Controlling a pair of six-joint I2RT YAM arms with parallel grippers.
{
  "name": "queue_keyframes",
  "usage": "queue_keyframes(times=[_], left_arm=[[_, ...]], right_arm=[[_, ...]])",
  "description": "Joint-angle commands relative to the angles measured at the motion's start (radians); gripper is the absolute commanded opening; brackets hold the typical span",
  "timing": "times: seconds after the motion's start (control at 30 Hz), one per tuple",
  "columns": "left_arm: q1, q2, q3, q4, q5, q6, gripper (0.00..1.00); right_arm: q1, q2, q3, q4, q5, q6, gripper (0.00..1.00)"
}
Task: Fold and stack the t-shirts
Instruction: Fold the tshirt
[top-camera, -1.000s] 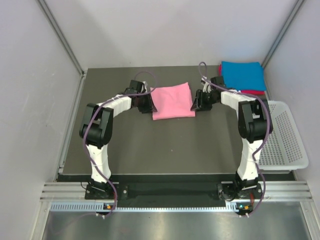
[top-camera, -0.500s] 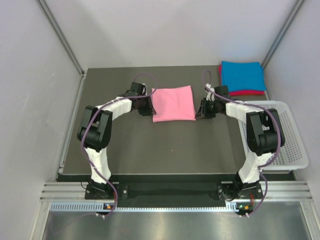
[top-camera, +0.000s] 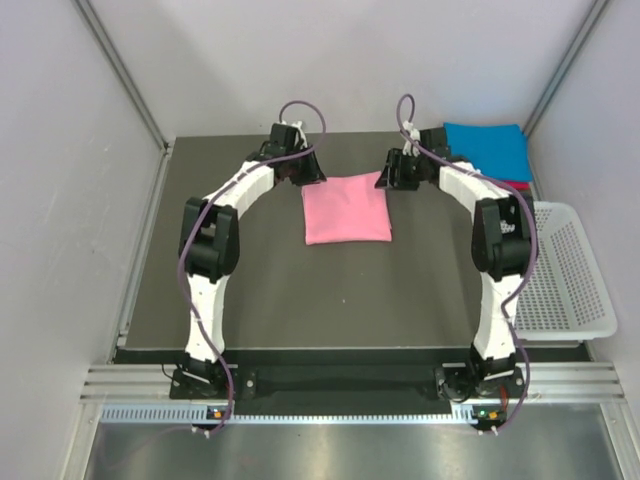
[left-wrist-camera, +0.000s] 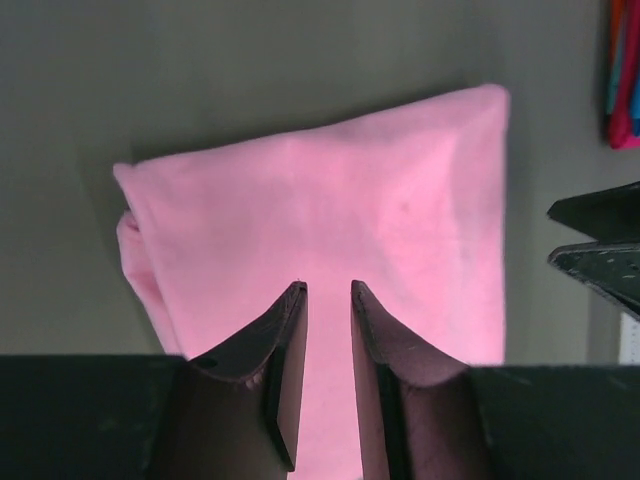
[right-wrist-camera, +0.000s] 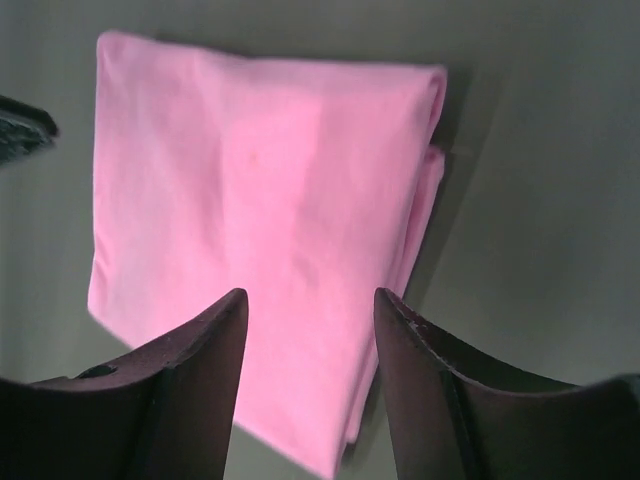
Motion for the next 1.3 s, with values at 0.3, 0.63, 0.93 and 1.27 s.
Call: queue_keyframes(times=[0.3,0.63,0.93,1.27], left_arm=[[0.08,0.262,0.186,0.064,0.065,0.058,0.3],[0.094,0.295,0.201,0.138,0.083,0.042,0.31],[0.118,0.123,0.215,-0.019,0.068,0.075,0.33],[0.11,-0.216,-0.308,0.221,0.299,-0.032,0.31]], right_arm=[[-0.017,0.294,0.314,0.056,0.096,0.005,0.44],[-0.065,0.342,0.276,0.168,0.061,0.126,0.31],[-0.072,0.188,0.212,0.098,0.044,0.128,0.4],[-0.056,-0.086,-0.089,0.027,-0.028,0.095,0.38]])
